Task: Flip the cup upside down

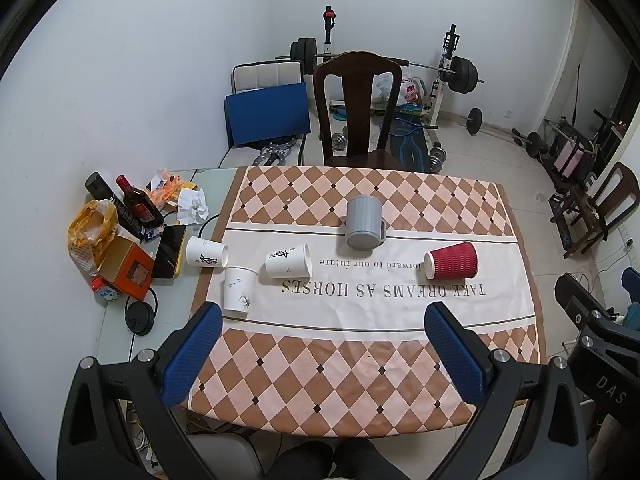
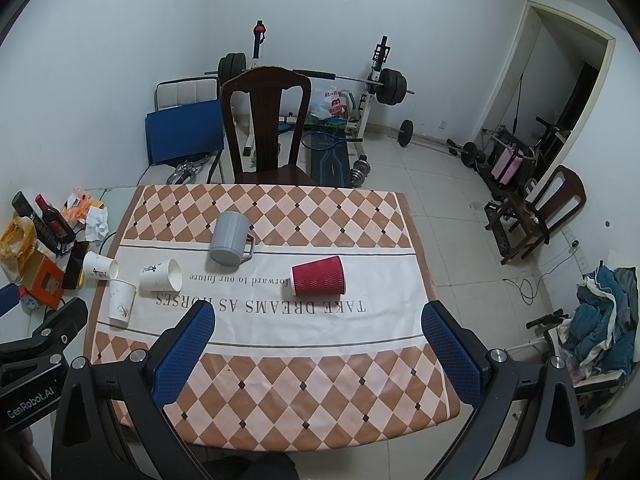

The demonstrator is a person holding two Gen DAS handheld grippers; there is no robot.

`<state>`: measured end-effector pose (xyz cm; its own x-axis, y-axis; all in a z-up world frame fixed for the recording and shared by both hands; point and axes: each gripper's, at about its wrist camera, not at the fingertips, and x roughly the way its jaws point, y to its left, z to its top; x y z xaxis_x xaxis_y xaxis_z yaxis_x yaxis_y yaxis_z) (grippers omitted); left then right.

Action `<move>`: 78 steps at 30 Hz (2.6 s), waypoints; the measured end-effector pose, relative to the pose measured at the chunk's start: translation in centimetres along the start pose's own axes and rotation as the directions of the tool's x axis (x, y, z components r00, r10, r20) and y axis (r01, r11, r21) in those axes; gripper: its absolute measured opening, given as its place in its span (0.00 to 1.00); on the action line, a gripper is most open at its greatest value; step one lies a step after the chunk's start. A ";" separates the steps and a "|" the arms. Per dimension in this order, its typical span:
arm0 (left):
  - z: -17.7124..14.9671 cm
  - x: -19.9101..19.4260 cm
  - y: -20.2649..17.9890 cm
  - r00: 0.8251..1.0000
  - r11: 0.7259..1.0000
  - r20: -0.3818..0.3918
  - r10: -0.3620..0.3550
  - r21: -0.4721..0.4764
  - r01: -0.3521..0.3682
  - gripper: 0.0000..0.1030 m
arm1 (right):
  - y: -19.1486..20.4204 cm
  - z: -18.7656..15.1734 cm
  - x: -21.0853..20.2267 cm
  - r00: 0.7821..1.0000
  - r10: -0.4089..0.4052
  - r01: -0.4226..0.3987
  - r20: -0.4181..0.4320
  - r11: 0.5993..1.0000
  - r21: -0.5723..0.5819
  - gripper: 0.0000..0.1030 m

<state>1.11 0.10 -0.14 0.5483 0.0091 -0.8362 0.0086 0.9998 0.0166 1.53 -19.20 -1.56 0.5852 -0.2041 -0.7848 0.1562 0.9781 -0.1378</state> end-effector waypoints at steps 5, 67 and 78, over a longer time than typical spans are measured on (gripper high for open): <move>0.0 0.0 0.0 1.000 1.000 -0.001 0.000 -0.002 0.000 1.00 | 0.0 0.1 -0.1 1.000 0.000 0.000 -0.001 1.000 0.000 1.00; 0.3 35.6 -32.4 0.969 0.624 -0.247 0.016 0.760 0.183 0.67 | -18.9 -14.3 44.4 0.771 0.000 0.122 -0.637 0.981 0.149 0.78; -0.4 32.8 -21.6 0.879 0.893 -0.473 -0.058 0.369 0.257 0.67 | -16.2 -14.3 40.4 0.781 0.051 0.081 -0.623 0.980 0.182 0.77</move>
<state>18.57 -21.19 -28.13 0.0856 -0.0420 -0.9954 0.4569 0.8895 0.0018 11.21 -42.72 -39.66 -0.0307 -0.0836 -0.9960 0.3455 0.9342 -0.0891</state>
